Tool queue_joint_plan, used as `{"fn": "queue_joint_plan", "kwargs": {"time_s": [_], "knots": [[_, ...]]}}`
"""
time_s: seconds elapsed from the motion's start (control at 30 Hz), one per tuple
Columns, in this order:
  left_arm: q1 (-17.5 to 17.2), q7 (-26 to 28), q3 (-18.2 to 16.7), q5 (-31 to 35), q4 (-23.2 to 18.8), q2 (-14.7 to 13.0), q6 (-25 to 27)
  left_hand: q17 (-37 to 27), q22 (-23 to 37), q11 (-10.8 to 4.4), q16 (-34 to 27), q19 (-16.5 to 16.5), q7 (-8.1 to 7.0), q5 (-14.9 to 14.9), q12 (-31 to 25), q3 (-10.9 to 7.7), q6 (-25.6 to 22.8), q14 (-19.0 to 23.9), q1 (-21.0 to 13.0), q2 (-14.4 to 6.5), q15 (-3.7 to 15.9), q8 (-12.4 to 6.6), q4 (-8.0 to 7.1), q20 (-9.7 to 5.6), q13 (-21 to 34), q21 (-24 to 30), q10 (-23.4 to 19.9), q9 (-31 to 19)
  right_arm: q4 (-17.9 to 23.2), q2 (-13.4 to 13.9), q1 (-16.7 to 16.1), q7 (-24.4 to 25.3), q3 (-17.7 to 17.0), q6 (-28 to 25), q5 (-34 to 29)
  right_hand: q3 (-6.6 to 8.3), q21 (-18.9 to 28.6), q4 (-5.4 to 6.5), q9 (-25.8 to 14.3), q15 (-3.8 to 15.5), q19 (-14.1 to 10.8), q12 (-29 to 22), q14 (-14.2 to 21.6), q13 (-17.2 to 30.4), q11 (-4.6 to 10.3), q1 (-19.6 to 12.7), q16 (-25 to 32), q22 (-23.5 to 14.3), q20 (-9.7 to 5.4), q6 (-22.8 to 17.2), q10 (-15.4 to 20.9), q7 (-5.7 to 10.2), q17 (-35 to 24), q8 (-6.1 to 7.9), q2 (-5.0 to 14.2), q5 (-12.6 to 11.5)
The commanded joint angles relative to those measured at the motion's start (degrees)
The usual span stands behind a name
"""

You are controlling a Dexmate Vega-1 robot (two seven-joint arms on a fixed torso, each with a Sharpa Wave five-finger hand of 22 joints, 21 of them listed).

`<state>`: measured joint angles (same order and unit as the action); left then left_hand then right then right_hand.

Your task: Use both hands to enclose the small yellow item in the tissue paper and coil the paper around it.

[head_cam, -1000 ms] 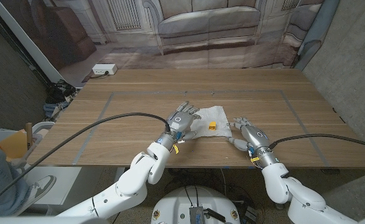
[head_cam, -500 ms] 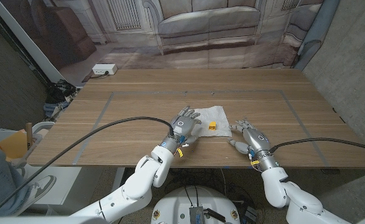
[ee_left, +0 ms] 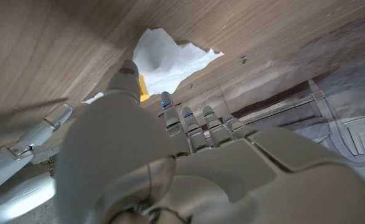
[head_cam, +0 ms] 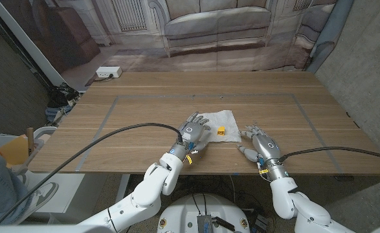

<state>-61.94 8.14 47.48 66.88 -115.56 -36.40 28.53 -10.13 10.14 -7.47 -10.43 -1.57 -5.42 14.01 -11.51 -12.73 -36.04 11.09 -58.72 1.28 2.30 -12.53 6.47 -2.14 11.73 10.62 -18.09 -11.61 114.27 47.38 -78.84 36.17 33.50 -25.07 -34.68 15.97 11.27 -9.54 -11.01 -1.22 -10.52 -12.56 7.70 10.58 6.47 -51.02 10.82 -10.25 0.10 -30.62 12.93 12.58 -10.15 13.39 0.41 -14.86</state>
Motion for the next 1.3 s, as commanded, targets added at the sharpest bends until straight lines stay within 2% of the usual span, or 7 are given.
{"fn": "queue_joint_plan", "kwargs": {"time_s": [0.03, 0.33, 0.73, 1.3], "knots": [[1.02, 0.65, 0.39, -1.55, 1.18, 0.64, 0.34, -0.03, 0.10, 0.09, -0.40, -0.31, -0.08, 0.27, -0.50, 0.13, -0.58, 0.81, 0.10, 0.03, 4.14, -0.36, -0.08, -1.64, -0.01, 0.51, -0.69, -0.16, -0.52, 0.20, 1.83, -1.08, 1.66, -0.79, -1.80, -0.03, 0.29, 0.27, -0.12, -0.14, -0.43, -0.27, 0.50, 0.09, -0.09, -0.30, 0.21, -0.34, 0.12, -0.67, 0.65, 0.05, -0.16, 0.36, -0.38, -0.34], [1.55, 0.22, 0.81, -2.38, 1.20, 0.76, 0.82, -0.03, 0.11, 0.00, -0.46, -0.27, -0.05, 0.34, -0.63, 0.19, -1.17, 1.10, 0.24, -0.04, 4.28, -0.53, -0.17, -1.69, -0.03, 0.59, -1.10, -0.15, -1.30, 0.62, 2.50, -1.84, 1.82, -0.52, -1.27, -0.15, 0.32, 0.45, -0.14, -0.10, -0.48, -0.31, 0.76, 0.09, -0.13, -0.25, 0.26, -0.35, 0.18, -0.88, 0.82, 0.07, -0.20, 0.29, -0.50, -0.49], [1.01, -2.80, 0.49, -2.61, -2.32, -0.82, 1.07, -0.03, 0.12, 0.22, -0.36, -0.67, -0.09, 0.42, -0.55, 0.23, -1.12, 1.01, 0.24, -0.08, 4.18, -0.42, -0.18, -0.98, -0.05, 0.51, -1.03, -0.15, -0.09, 1.42, 1.82, -2.20, 1.11, -1.06, -0.42, -0.26, 0.37, 0.67, -0.16, -0.04, -0.57, -0.29, 0.96, 0.10, -0.15, -0.22, 0.25, -0.36, 0.20, -1.24, 0.88, 0.08, -0.26, 0.22, -0.56, -0.72], [0.61, -2.72, 0.94, -2.39, -0.72, -0.54, 1.43, -0.02, 0.12, 0.02, -0.32, -0.60, -0.05, 0.51, -0.54, 0.29, -1.17, 1.02, 0.24, -0.12, 4.15, -0.33, -0.18, -0.54, -0.06, 0.62, -1.15, -0.14, -0.29, 1.06, 1.95, -2.42, 1.57, -1.36, -0.15, -0.39, 0.38, 0.91, -0.17, -0.01, -0.55, -0.19, 0.93, 0.11, -0.19, -0.17, 0.15, -0.38, 0.24, -1.43, 0.76, 0.09, -0.32, 0.02, -0.60, -0.99]]}}
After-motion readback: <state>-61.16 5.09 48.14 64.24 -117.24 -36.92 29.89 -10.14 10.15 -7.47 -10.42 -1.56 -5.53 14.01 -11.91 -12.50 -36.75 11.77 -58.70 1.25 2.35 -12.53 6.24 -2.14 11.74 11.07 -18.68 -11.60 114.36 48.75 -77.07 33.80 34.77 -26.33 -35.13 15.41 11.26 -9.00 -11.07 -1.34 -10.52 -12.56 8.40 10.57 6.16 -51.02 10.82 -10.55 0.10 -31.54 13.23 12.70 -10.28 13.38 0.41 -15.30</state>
